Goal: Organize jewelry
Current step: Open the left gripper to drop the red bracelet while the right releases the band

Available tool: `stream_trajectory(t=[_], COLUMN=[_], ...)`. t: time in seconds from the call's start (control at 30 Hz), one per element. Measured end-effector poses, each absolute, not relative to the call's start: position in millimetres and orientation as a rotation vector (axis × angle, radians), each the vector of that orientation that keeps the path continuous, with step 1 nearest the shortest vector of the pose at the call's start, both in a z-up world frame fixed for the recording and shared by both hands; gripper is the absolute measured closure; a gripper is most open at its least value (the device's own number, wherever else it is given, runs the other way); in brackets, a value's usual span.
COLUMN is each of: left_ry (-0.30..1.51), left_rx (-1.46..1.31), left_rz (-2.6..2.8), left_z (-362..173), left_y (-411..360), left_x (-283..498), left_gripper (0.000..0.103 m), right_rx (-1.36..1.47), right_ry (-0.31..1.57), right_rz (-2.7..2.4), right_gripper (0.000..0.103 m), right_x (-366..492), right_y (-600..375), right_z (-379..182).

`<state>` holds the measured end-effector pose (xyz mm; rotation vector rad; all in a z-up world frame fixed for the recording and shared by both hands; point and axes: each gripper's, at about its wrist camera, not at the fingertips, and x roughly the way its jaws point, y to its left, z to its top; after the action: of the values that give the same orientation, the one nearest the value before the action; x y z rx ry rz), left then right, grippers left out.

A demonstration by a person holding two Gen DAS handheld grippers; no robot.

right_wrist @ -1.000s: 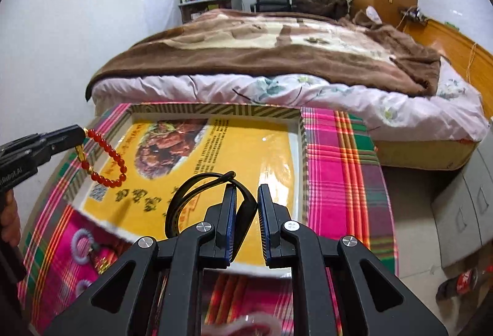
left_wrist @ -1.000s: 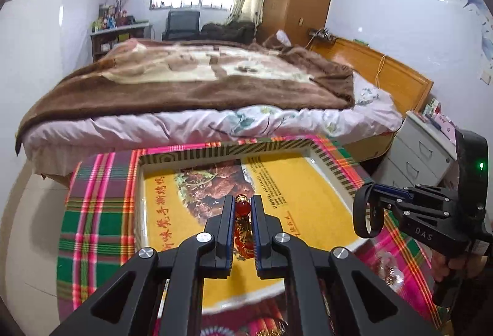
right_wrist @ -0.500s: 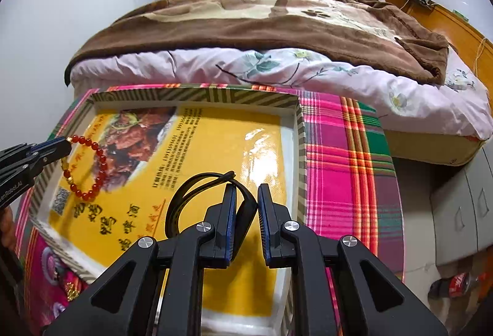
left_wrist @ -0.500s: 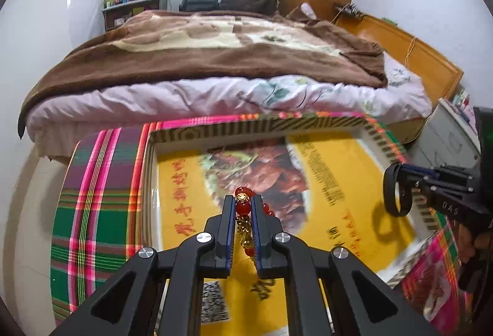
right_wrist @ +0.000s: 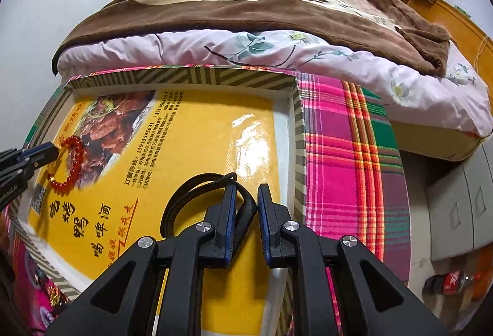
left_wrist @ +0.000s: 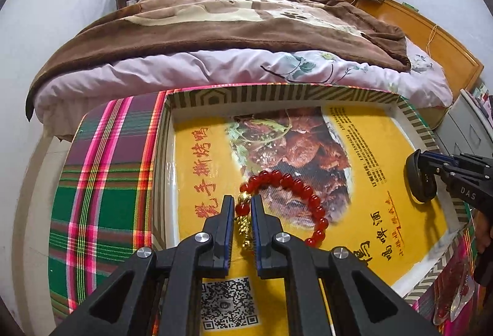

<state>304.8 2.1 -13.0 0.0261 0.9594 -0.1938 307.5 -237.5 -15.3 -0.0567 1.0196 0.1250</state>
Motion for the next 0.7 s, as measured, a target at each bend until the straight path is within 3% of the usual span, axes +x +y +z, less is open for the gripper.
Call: stream_trajectory(t=[0.17,0.23,0.3,0.5,0.7], left_ry=[0.969,0.973,0.971,0.961,0.932], left_rx=[0.022,0.019,0.006,-0.002,-0.01], left_rz=[-0.192,-0.193,-0.198,-0.209,-0.24], left_z=[-14.4,-15.0,-14.5,-7.7,8.4], left_y=[3.3,2.5,3.3,3.6,5.2], left_x=[304.4,305.7,304.5,299.2,281.1], left_gripper=[0.088,0.072,0.063,0.047,0.038], right_rx=[-0.065,-0.064,-0.06,-0.026,-0.008], right_ry=[1.019,1.02,1.02,1.011,0.968], right_rz=[0.126,0.127,0.126,0.133,0.134], right_gripper=[0.088,0.088,0.087,0.071,0.064], right_x=[308.0,308.3,308.0,305.7,290.6], right_y=[-235.6,-235.3,-235.8,-239.7,-241.2], right_z=[-15.3,-15.1,-14.8,-10.4,5.9])
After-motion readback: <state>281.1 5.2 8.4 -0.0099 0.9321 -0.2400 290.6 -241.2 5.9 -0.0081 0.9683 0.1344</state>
